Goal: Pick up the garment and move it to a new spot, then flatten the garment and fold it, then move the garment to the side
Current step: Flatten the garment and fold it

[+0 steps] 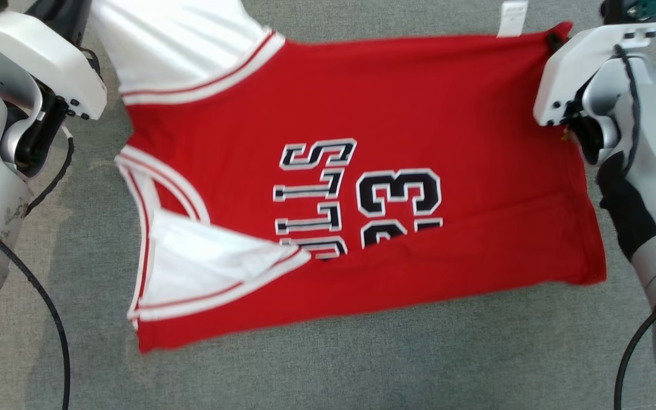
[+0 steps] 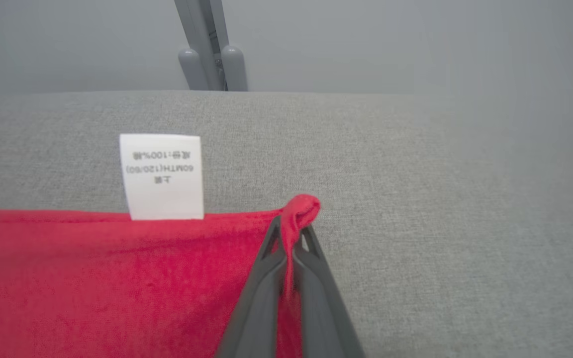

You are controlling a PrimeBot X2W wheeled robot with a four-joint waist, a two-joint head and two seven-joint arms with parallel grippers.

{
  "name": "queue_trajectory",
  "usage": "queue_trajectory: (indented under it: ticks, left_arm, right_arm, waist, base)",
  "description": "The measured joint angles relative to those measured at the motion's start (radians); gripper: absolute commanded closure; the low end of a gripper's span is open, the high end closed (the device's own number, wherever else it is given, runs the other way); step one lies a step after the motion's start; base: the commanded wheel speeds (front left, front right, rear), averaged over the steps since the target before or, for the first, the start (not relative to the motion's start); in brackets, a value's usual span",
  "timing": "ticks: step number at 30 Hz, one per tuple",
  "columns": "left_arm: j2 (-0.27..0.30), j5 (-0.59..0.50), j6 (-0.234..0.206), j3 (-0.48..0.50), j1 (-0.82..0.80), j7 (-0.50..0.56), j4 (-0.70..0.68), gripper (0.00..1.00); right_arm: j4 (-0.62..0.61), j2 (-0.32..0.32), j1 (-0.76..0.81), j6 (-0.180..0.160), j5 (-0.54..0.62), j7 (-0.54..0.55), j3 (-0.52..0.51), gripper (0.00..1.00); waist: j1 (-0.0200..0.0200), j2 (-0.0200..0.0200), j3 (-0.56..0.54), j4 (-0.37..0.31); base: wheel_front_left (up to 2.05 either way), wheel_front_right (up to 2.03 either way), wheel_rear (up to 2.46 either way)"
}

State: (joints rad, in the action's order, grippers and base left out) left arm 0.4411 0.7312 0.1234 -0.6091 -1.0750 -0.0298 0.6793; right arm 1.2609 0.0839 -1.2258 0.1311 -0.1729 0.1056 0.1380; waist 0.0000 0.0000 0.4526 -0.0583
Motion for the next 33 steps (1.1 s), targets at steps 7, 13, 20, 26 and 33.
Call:
queue_trajectory:
  ticks: [7, 13, 20, 26, 33]
  left_arm:
    - [0.004, 0.002, 0.003, -0.003, -0.011, -0.108, 0.002, 1.0]
    - [0.018, 0.047, 0.005, -0.012, 0.109, -0.157, -0.056, 1.0]
    - [0.041, 0.103, -0.007, 0.01, 0.303, -0.197, -0.172, 1.0]
    - [0.053, 0.143, -0.067, 0.012, 0.494, -0.203, -0.336, 1.0]
    - [0.078, 0.19, -0.149, 0.012, 0.64, -0.158, -0.505, 1.0]
  right_arm:
    - [-0.006, 0.013, -0.013, 0.0, 0.036, -0.157, -0.02, 1.0]
    - [-0.01, -0.001, 0.057, 0.0, 0.015, -0.251, 0.027, 1.0]
    - [-0.039, 0.029, 0.175, 0.0, -0.027, -0.319, 0.116, 1.0]
    - [-0.102, 0.101, 0.299, 0.0, -0.103, -0.344, 0.197, 1.0]
    - [-0.188, 0.174, 0.404, 0.0, -0.194, -0.35, 0.27, 1.0]
  waist:
    - [0.0, 0.0, -0.008, -0.003]
    - [0.0, 0.0, -0.033, -0.003]
    - [0.0, 0.0, -0.081, 0.012]
    - [0.0, 0.0, -0.135, 0.039]
    - [0.0, 0.0, -0.18, 0.065]
  base:
    - [0.0, 0.0, 0.0]
    - [0.0, 0.0, 0.0]
    - [0.0, 0.0, 0.0]
    - [0.0, 0.0, 0.0]
    - [0.0, 0.0, 0.0]
